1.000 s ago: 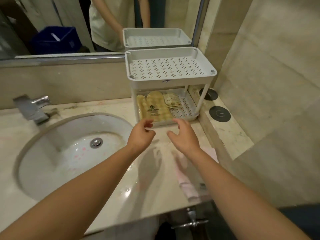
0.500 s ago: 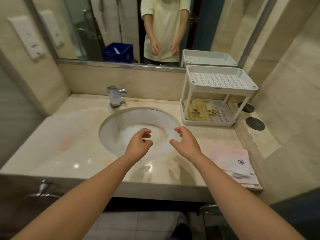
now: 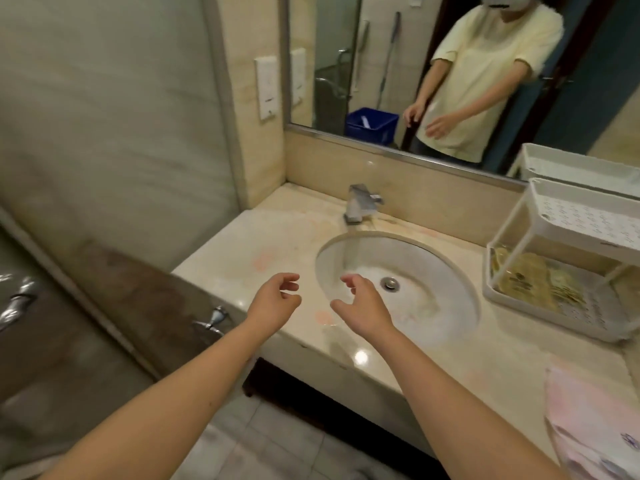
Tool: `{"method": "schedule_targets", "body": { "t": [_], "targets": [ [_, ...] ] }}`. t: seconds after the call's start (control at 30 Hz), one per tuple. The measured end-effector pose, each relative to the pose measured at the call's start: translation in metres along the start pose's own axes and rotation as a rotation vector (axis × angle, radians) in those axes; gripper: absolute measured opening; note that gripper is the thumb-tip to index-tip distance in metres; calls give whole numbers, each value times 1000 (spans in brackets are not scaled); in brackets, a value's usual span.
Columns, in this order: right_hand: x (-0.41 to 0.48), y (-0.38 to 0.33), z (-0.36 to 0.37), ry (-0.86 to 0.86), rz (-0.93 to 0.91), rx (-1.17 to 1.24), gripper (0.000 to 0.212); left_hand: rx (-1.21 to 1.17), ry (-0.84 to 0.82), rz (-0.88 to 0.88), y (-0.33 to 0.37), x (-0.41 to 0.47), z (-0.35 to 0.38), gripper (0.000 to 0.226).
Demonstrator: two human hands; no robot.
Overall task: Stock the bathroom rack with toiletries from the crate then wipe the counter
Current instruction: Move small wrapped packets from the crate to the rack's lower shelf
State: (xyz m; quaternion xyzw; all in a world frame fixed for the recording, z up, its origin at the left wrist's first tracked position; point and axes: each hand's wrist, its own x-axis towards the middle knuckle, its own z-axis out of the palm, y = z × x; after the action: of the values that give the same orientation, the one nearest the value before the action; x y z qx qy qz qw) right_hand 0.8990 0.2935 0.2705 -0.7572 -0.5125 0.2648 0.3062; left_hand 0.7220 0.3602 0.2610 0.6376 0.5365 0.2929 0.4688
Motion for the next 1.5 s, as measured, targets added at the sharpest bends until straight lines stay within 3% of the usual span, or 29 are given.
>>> {"method": "schedule_targets", "body": {
  "t": [0.33,0.7,1.1,1.5],
  "targets": [
    [42,-62,68,-307,-257,-51,54,-29,303,-155,-29,-14,-73,37],
    [51,-99,116,-608,-512,-64,52,-98,672,-386,-46,-66,-90,37],
    [-6,-131,178,-872,-723,-129,53,-221,938,-568,-71,-160,-95,37],
    [-123,-198,274,-1067,-814,-108,55,-277,1064,-672,-145,-279,-171,35]
  ]
}}
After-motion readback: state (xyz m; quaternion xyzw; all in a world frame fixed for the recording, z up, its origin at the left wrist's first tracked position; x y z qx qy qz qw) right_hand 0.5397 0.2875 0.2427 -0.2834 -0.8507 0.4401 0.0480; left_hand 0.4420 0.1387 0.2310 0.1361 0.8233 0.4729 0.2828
